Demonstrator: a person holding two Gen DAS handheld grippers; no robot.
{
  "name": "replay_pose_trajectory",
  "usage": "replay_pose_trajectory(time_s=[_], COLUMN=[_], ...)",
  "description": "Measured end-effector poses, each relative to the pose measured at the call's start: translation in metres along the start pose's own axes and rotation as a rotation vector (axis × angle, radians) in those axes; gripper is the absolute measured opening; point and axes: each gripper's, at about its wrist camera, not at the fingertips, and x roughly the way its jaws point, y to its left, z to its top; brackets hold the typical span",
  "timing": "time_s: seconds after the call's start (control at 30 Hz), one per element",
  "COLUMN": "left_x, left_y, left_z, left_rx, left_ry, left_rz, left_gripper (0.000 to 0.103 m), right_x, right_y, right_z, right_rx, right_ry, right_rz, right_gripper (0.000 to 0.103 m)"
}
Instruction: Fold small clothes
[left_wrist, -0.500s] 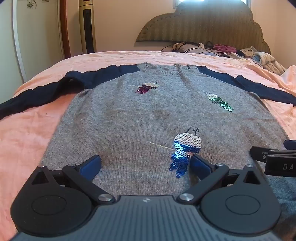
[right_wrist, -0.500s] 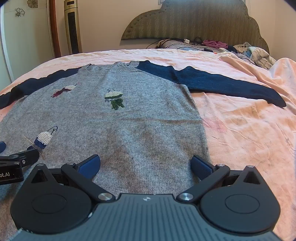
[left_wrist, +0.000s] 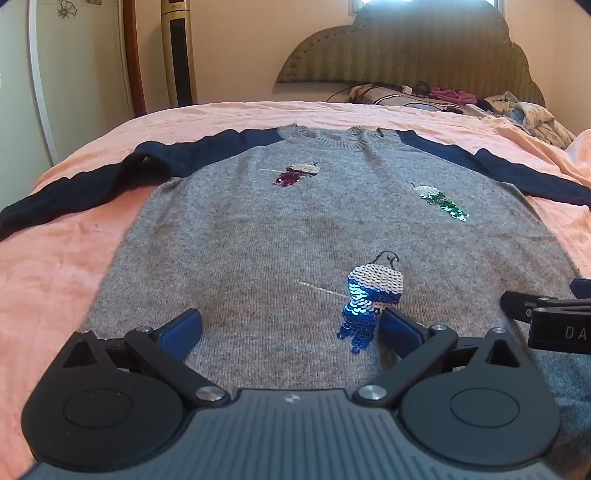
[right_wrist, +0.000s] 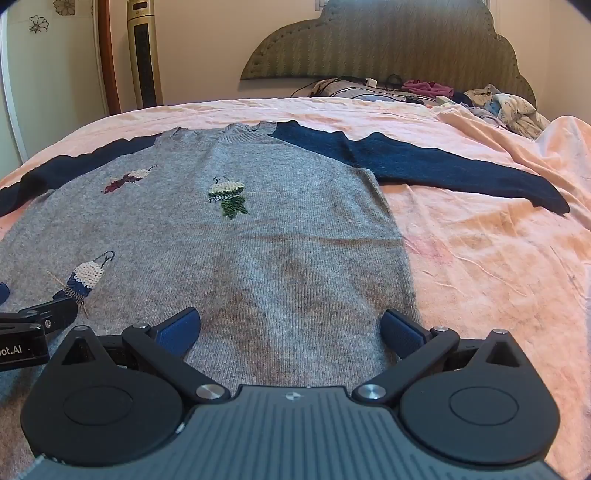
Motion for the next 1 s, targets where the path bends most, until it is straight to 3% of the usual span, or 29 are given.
replay_pose_trajectory(time_s=[0.13,0.23,1.0], left_x=[-0.004,-0.002,-0.003], left_y=[0.007,-0.001,-0.003], left_z=[-0.002,-0.001,-0.002], left_rx=[-0.025,0.010,0.004], left_ry=[-0.014,-0.008,-0.009], left_rz=[-0.030,0.004,0.001], left_gripper=[0.103,0.103,0.103], right_x=[0.001,0.003,0.001], right_y=[-0.004,-0.001,-0.001], right_z=[-0.001,0.000,0.000], right_rx=[0.008,-0.003,0.001], right_ry=[-0.008,-0.005,-0.005], right_rz=[0.017,0.001,0.004], right_gripper=[0.103,0.103,0.103])
